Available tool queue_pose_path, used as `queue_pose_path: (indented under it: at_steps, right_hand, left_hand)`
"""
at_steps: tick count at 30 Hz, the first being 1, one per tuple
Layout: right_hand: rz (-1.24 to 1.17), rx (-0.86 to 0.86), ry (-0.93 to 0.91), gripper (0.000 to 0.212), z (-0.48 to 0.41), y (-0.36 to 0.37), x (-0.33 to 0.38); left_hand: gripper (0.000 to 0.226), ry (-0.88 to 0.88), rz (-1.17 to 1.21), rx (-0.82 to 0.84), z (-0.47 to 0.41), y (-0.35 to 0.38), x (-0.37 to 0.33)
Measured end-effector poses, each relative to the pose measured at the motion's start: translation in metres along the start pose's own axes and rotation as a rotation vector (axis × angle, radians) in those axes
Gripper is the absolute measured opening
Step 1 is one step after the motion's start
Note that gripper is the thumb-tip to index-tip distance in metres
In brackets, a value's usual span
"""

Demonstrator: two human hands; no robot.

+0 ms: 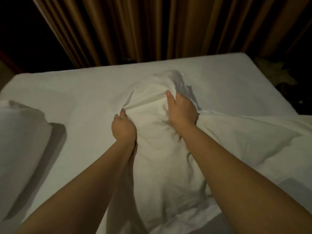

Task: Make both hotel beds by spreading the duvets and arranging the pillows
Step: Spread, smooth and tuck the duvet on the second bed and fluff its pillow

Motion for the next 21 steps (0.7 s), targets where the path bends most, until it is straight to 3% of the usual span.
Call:
queue_pose_path:
  at_steps: [7, 11, 17, 21]
  right_hand:
    - [-0.143, -0.149, -0.056, 0.046, 0.084, 0.057, 0.170]
    - [-0.256, -0.232, -0.241, 0.042, 0.120, 0.080, 0.287]
    - [-0.484, -0.234, -0.497, 0.042, 0.149, 0.092, 0.461]
    - [-0.648, -0.146, -0.678, 0.047, 0.175, 0.115, 0.553]
  left_hand:
    - [0.045, 0.193, 0.024, 0.022, -0.029, -0.202, -0.018]
    - [0.042, 0.323, 0.003, -0.029, -0.051, -0.337, -0.048]
    - [0.043, 0.464, -0.090, -0.239, -0.074, -0.527, -0.112]
    - [0.042, 0.505, -0.302, -0.436, -0.089, -0.638, -0.141]
Point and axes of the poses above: each hand's wrist, its own z-axis away from the middle knuckle, its own y-axis out of the palm, x = y × z, the point moved 4 cm from there along -z, towards the middle knuckle, and after that the axes turned 11 degrees about x, right-handed, at the moved point
